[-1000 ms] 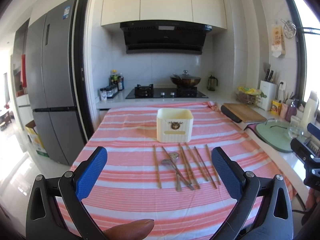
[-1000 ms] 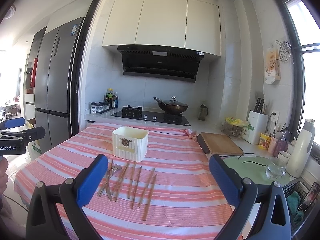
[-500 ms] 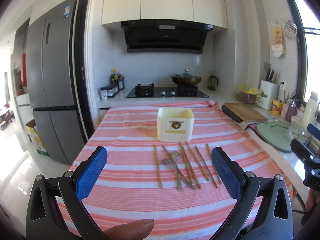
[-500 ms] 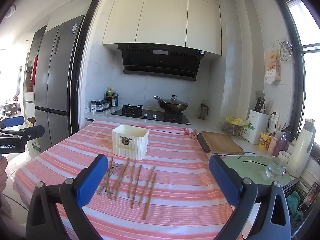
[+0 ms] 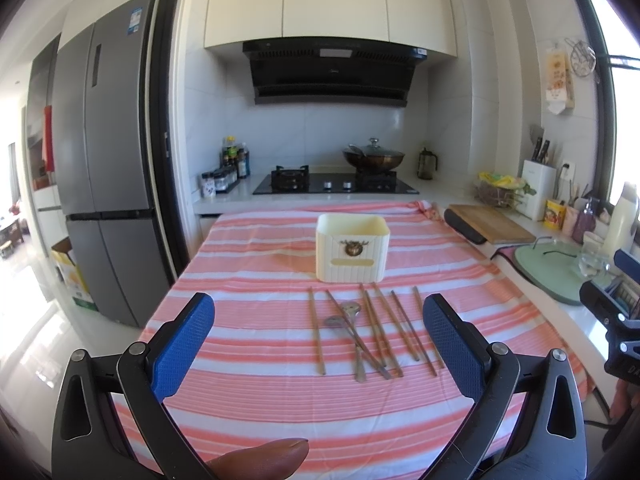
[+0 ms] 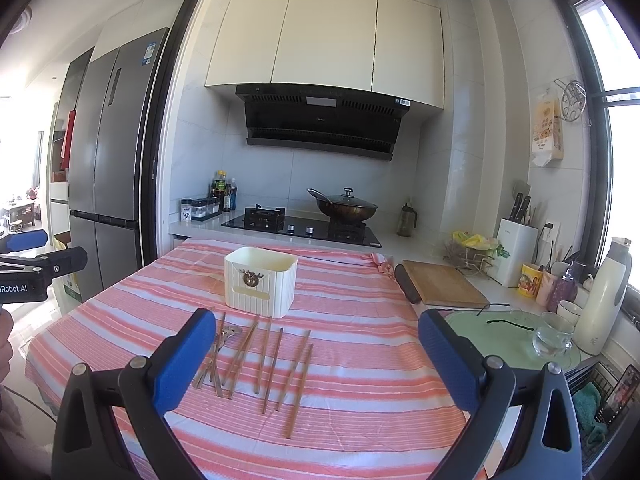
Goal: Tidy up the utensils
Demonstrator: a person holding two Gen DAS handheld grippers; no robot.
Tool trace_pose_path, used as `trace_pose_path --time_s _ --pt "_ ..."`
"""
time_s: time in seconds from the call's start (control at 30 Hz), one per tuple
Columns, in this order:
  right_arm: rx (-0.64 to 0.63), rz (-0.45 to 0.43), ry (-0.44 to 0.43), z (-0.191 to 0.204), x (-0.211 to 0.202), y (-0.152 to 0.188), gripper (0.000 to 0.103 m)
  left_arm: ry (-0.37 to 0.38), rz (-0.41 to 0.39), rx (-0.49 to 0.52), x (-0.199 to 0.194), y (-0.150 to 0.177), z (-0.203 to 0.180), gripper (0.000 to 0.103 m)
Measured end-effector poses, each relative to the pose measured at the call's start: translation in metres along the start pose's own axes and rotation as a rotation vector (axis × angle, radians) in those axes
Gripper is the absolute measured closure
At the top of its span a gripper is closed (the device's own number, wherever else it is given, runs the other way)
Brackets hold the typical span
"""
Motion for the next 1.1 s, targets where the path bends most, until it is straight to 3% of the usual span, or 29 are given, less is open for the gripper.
trace_pose_path --time_s 0.63,1.1 --pt "-0.017 0.041 -0.003 0.006 0.017 0.006 0.0 -0.01 0.042 -0.02 0.017 0.005 0.009 0.0" --pt "-0.044 0.121 0.016 0.012 0.054 0.027 0.0 -0.027 0.133 -0.052 0.055 0.021 0.024 0.0"
Point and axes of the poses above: each gripper's, at about its wrist camera, not at the fingertips, and x roughly the way its jaws point, z to its left, y to its underside, the point moved 3 cm from there along x, roughly the way its jaws point, and after that the axes turned 15 degrees about y, right-handed, at the moved point
